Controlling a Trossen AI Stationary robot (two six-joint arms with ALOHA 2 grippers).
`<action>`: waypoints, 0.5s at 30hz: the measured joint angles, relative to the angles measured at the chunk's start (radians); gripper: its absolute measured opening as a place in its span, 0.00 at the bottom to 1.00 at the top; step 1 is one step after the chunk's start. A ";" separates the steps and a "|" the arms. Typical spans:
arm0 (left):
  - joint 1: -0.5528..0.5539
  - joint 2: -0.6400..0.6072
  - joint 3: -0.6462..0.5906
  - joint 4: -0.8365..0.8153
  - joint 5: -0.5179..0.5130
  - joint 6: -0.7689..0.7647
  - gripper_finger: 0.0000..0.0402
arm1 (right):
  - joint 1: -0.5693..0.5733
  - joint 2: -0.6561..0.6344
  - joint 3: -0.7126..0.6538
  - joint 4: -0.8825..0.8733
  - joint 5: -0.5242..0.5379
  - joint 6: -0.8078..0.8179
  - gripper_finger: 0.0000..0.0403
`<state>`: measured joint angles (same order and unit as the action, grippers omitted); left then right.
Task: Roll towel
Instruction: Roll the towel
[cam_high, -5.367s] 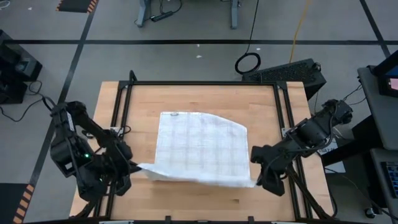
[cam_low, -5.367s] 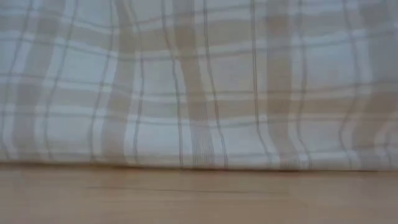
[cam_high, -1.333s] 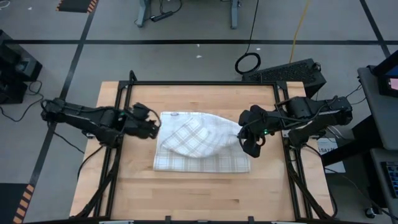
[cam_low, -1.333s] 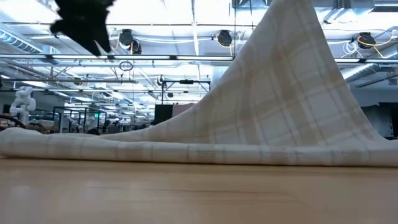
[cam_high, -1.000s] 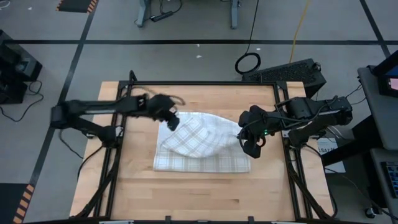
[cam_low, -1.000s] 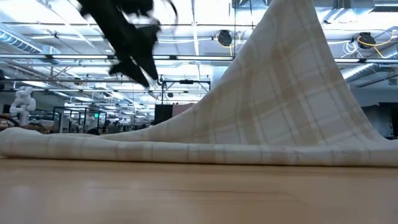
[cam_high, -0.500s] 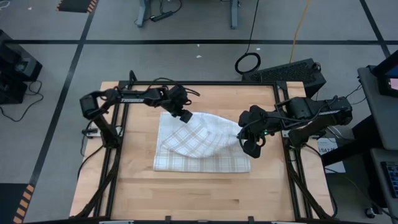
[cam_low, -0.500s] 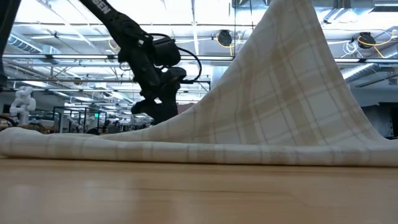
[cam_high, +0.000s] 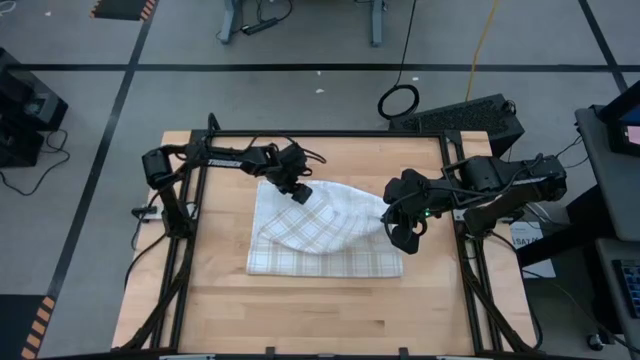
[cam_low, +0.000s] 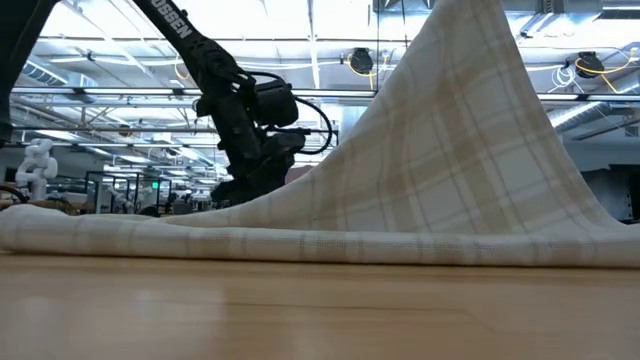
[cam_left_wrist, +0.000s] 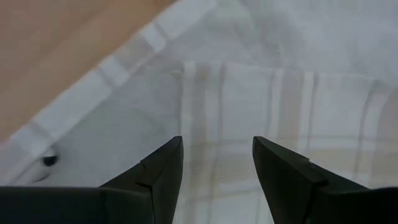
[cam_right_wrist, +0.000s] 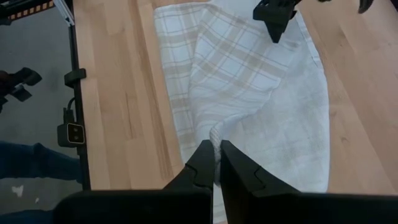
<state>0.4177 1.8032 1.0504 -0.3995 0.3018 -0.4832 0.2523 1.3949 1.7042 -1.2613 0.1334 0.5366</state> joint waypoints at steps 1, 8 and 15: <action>-0.004 0.004 0.000 0.004 0.002 0.001 0.49 | 0.000 0.000 0.000 0.000 0.000 0.000 0.00; -0.034 0.027 0.000 0.010 -0.009 0.020 0.44 | 0.000 0.000 0.000 0.000 0.001 -0.001 0.00; -0.040 0.026 0.000 0.006 -0.077 -0.011 0.31 | 0.000 0.000 0.000 0.000 0.002 0.000 0.00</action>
<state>0.3775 1.8294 1.0500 -0.3931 0.2249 -0.4939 0.2520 1.3946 1.7042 -1.2613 0.1356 0.5363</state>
